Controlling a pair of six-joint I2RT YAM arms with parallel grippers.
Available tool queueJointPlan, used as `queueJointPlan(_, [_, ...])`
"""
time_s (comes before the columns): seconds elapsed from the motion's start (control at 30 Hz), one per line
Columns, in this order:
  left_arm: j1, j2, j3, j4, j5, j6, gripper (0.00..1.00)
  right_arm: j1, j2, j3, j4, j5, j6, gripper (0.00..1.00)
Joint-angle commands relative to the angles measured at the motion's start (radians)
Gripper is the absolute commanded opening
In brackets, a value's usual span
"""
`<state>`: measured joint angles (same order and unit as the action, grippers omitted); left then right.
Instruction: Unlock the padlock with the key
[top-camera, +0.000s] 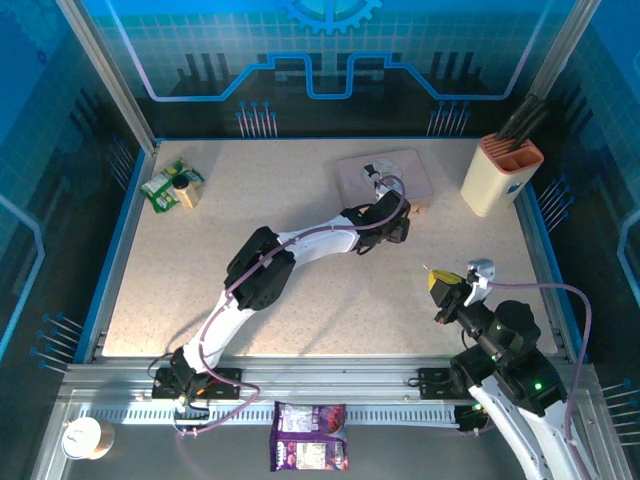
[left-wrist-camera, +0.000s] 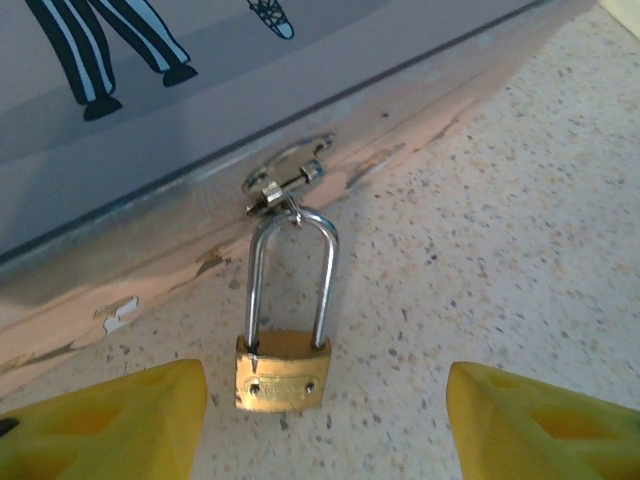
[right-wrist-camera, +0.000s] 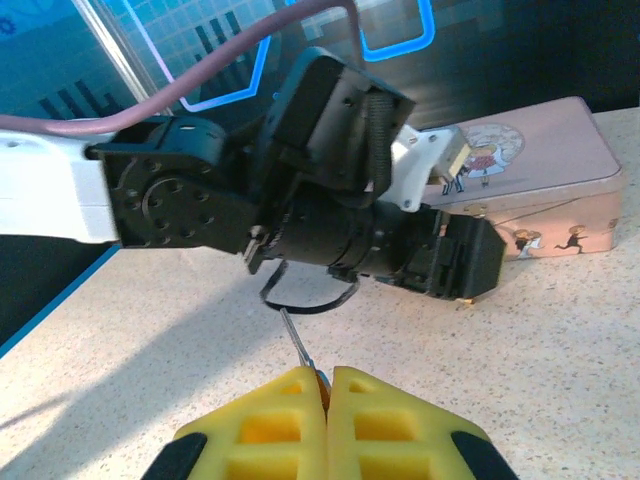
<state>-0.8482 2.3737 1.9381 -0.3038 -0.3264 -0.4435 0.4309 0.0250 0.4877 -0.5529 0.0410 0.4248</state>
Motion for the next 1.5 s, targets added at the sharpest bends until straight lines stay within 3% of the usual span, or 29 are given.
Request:
queueJointPlan(0.0, [0.002, 0.054, 0.083, -0.079, -0.052, -0.003, 0.65, -0.011, -0.018, -0.008, 0.030, -0.027, -0.023, 0.00])
queueJointPlan(0.43, [0.032, 0.161, 0.207, -0.150, -0.037, -0.049, 0.65, -0.011, -0.020, -0.008, 0.033, -0.041, -0.021, 0.00])
queueJointPlan(0.73, [0.043, 0.179, 0.212, -0.171, -0.077, -0.081, 0.54, -0.010, -0.009, -0.008, 0.037, -0.047, -0.016, 0.00])
queueJointPlan(0.93, [0.045, 0.159, 0.190, -0.173, -0.127, -0.071, 0.39, -0.011, -0.006, -0.008, 0.039, -0.054, -0.007, 0.00])
queueJointPlan(1.47, [0.126, -0.071, -0.201, 0.012, -0.156, -0.103, 0.26, -0.011, 0.055, -0.009, 0.076, -0.087, 0.053, 0.00])
